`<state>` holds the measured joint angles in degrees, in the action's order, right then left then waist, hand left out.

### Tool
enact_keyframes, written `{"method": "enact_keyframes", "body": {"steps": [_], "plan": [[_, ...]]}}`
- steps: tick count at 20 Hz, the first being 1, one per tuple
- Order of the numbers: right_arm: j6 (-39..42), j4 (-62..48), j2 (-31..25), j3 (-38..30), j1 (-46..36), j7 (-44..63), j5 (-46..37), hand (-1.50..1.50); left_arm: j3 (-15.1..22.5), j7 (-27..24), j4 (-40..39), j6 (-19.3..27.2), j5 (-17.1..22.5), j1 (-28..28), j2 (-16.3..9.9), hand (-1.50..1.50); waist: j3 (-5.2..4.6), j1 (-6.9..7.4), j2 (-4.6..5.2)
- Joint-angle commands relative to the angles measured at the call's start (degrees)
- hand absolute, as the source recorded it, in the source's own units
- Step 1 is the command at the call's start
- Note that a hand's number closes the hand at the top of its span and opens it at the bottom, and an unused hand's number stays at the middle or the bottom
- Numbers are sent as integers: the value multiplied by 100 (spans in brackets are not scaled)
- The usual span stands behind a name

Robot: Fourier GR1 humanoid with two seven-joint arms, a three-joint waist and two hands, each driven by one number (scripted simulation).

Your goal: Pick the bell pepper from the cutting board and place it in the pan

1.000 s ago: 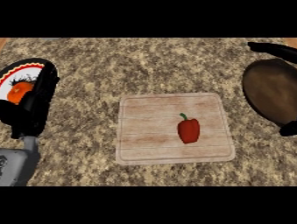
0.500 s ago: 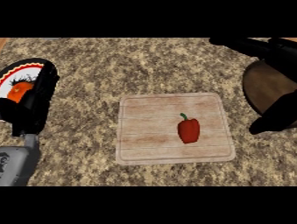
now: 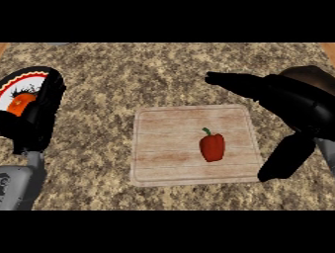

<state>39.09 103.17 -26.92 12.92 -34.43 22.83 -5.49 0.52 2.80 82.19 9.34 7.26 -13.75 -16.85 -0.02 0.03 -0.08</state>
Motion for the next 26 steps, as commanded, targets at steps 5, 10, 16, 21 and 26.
{"method": "enact_keyframes", "body": {"steps": [5,10,16,21,26], "plan": [[1,189,428,0,464,265,-811,-150,-86,14,-4,-27,-171,5,243,0,2,1,4],[96,-508,501,186,246,179,-1409,-150,-92,43,-76,-78,-229,-65,315,0,1,11,10],[314,-629,616,275,647,-454,-1689,-150,-31,515,173,61,-481,-283,402,0,3,-7,5],[255,-1665,876,476,220,-1058,-2266,-150,-298,237,104,-348,-294,-152,249,0,2,29,17],[525,-1368,959,373,342,-940,-2530,-150,-268,-154,143,-294,-476,201,501,0,1,7,9]]}}
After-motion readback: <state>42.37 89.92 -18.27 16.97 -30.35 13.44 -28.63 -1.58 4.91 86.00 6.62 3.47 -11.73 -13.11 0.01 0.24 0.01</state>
